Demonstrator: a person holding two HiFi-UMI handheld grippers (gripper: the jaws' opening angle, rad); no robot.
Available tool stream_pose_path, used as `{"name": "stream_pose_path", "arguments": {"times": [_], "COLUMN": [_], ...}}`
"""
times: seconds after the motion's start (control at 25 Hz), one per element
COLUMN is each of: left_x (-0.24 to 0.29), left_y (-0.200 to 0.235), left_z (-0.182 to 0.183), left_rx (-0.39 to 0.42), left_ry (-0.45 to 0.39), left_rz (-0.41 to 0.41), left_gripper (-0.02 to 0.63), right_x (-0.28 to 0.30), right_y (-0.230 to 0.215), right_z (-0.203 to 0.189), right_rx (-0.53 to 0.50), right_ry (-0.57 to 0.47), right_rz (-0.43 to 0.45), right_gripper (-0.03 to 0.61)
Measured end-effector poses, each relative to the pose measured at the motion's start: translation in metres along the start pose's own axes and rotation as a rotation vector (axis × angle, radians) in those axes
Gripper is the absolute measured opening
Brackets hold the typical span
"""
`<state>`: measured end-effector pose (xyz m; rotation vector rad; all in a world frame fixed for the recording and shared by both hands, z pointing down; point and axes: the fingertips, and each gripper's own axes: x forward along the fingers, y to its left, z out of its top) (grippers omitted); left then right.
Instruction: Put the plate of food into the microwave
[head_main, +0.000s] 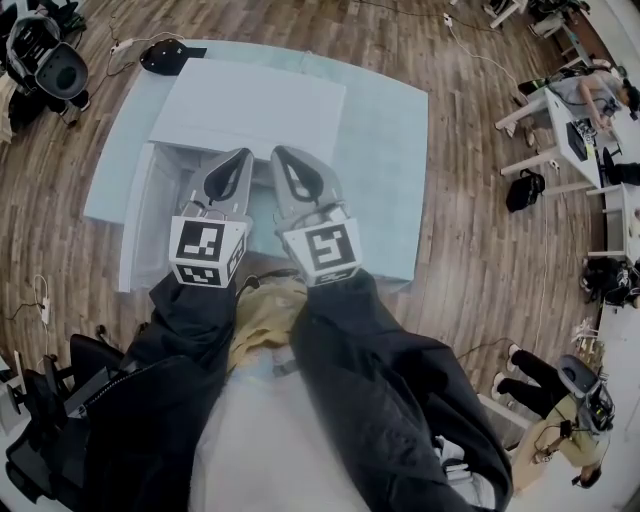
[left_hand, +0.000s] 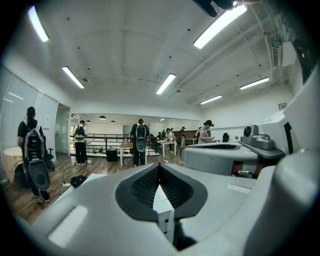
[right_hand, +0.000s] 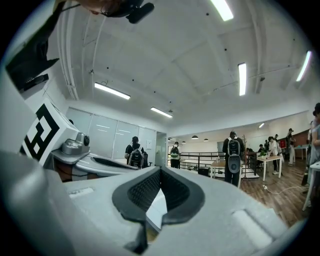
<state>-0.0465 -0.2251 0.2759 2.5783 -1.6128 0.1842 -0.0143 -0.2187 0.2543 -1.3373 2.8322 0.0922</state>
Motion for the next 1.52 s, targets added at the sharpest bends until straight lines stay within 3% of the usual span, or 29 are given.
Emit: {"name": "stream_pose_path", "arguments": {"times": [0.48,1.52], "left_x": [0.003,0.002], "left_y": [0.002,0.012], "left_z": [-0.007,-0.02], "left_rx": [-0.002,-0.008], "left_ry": [0.022,0.072], "left_rz": [0.003,0.051], "left_gripper": [-0.003,-0.003], "right_x": [-0.002,0.003], "right_y": [-0.006,0.001], "right_z": [-0.01,-0.03], "right_rx": [0.021,0.019], "right_ry": [0.026,0.109], "right_rz": [-0.025,0.006], "right_gripper": [-0.006,-0.008]}}
